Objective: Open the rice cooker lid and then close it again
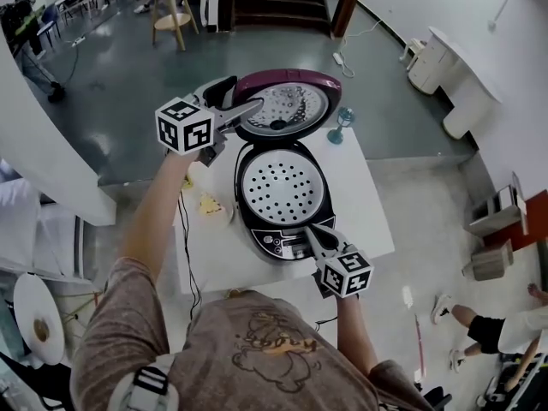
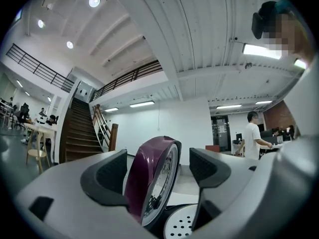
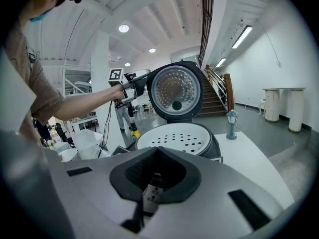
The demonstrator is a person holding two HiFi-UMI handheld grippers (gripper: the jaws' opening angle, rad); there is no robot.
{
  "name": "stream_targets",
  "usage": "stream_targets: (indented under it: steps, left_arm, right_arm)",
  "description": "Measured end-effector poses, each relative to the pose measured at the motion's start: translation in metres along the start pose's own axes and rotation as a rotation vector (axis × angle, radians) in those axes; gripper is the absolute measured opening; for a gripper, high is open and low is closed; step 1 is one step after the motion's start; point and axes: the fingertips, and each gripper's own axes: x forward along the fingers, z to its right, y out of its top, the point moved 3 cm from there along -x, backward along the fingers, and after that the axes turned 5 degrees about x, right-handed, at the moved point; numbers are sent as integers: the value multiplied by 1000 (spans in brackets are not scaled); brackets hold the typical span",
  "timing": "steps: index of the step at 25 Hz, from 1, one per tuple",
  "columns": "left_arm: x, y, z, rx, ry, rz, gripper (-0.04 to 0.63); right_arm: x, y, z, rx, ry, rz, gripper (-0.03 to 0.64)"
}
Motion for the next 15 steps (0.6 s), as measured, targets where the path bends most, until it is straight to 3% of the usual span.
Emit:
stream_targets:
  steps: [15]
  left_arm:
    - [-2,5,14,-23,3,31,383]
  right_arm:
    - [-1,2,-1,-3,2,0,3]
